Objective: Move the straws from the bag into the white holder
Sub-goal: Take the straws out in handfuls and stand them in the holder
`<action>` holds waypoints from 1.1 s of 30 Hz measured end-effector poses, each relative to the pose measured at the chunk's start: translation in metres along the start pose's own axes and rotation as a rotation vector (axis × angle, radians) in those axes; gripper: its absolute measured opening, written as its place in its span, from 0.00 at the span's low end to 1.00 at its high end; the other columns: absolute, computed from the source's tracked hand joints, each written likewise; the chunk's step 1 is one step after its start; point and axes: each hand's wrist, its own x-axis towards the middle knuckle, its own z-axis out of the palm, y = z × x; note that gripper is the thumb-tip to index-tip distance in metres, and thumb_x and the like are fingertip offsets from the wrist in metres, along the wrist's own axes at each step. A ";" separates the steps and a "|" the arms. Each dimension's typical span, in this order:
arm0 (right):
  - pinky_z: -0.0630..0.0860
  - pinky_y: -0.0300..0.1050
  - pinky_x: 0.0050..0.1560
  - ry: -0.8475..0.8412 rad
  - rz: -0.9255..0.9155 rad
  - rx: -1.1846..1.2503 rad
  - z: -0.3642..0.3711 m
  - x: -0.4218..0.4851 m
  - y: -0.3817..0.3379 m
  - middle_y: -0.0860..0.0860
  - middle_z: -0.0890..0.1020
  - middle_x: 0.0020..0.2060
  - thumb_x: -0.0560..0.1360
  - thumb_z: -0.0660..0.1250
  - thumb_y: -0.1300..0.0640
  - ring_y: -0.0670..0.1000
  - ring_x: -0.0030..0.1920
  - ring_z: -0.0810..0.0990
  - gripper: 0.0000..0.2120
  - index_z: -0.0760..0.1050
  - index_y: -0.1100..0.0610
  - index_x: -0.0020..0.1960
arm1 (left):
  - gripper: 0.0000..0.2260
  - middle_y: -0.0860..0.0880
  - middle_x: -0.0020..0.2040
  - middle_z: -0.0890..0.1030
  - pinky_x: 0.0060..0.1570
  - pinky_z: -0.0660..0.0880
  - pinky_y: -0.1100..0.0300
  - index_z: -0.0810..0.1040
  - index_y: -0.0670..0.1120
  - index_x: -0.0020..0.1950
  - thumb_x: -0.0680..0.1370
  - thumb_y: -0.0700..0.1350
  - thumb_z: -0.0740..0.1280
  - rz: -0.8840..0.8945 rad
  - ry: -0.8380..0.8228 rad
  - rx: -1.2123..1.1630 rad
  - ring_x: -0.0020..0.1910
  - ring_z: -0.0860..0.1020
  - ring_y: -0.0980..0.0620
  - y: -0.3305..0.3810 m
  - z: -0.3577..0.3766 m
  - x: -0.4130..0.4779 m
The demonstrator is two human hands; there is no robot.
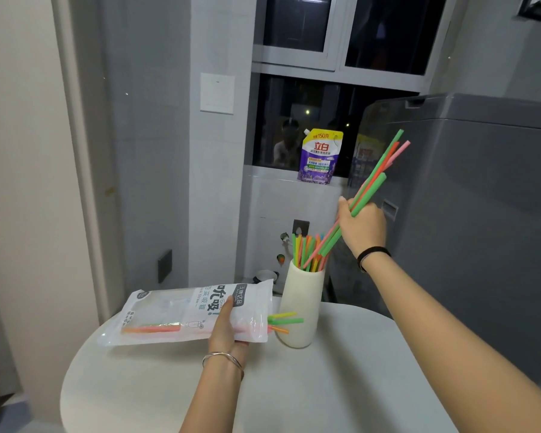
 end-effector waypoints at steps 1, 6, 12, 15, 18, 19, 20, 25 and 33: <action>0.81 0.54 0.40 -0.006 0.003 -0.007 0.001 0.001 -0.001 0.60 0.82 0.33 0.77 0.61 0.48 0.58 0.35 0.81 0.21 0.78 0.65 0.38 | 0.22 0.48 0.48 0.80 0.19 0.77 0.54 0.69 0.46 0.75 0.80 0.42 0.64 -0.001 0.004 0.001 0.43 0.78 0.48 0.000 0.000 0.000; 0.80 0.54 0.40 -0.076 0.021 -0.049 0.005 0.002 -0.003 0.62 0.81 0.35 0.77 0.61 0.50 0.60 0.37 0.81 0.19 0.77 0.66 0.40 | 0.22 0.48 0.46 0.80 0.18 0.76 0.54 0.69 0.46 0.74 0.80 0.42 0.65 0.011 0.017 0.014 0.41 0.78 0.49 0.001 0.000 0.000; 0.80 0.57 0.43 -0.164 0.045 -0.094 0.014 0.000 0.004 0.61 0.83 0.37 0.76 0.61 0.49 0.60 0.38 0.81 0.19 0.79 0.66 0.41 | 0.23 0.48 0.47 0.80 0.19 0.77 0.53 0.69 0.46 0.75 0.80 0.42 0.65 0.016 0.025 0.021 0.42 0.78 0.48 0.001 -0.002 -0.001; 0.81 0.57 0.44 -0.231 0.060 -0.080 0.020 -0.001 0.012 0.58 0.84 0.37 0.76 0.63 0.49 0.58 0.39 0.83 0.18 0.79 0.64 0.41 | 0.23 0.47 0.50 0.80 0.19 0.77 0.51 0.67 0.47 0.76 0.80 0.42 0.65 0.011 0.016 0.021 0.42 0.78 0.48 0.000 -0.002 -0.002; 0.81 0.55 0.44 -0.327 0.059 -0.094 0.026 -0.004 0.019 0.54 0.83 0.37 0.74 0.66 0.48 0.56 0.40 0.83 0.14 0.77 0.58 0.38 | 0.23 0.48 0.49 0.80 0.19 0.77 0.51 0.67 0.47 0.76 0.80 0.42 0.65 0.008 0.010 0.025 0.42 0.78 0.47 -0.001 -0.002 0.000; 0.82 0.54 0.44 -0.354 0.050 -0.110 0.028 -0.005 0.021 0.53 0.83 0.38 0.73 0.67 0.47 0.55 0.41 0.83 0.12 0.77 0.55 0.38 | 0.23 0.48 0.48 0.80 0.19 0.76 0.51 0.67 0.47 0.76 0.80 0.42 0.65 0.009 0.007 0.027 0.42 0.78 0.47 -0.001 -0.002 0.000; 0.82 0.53 0.44 -0.379 0.038 -0.137 0.029 -0.005 0.023 0.52 0.83 0.38 0.72 0.69 0.45 0.54 0.41 0.83 0.12 0.76 0.53 0.39 | 0.23 0.48 0.47 0.80 0.19 0.76 0.51 0.67 0.47 0.76 0.80 0.42 0.65 0.009 0.005 0.027 0.42 0.78 0.47 0.000 -0.002 0.001; 0.80 0.49 0.46 -0.444 0.052 -0.090 0.031 -0.008 0.031 0.44 0.79 0.38 0.66 0.74 0.44 0.50 0.44 0.81 0.15 0.72 0.50 0.43 | 0.24 0.47 0.49 0.80 0.19 0.77 0.51 0.67 0.47 0.76 0.80 0.42 0.65 0.014 0.007 0.025 0.42 0.78 0.47 0.000 -0.003 0.002; 0.78 0.44 0.47 -0.491 0.031 0.114 0.032 -0.004 0.035 0.52 0.79 0.50 0.69 0.74 0.51 0.51 0.50 0.78 0.16 0.77 0.57 0.52 | 0.23 0.47 0.56 0.80 0.19 0.77 0.50 0.68 0.47 0.75 0.80 0.42 0.65 0.006 0.026 -0.003 0.42 0.78 0.49 0.001 -0.002 0.001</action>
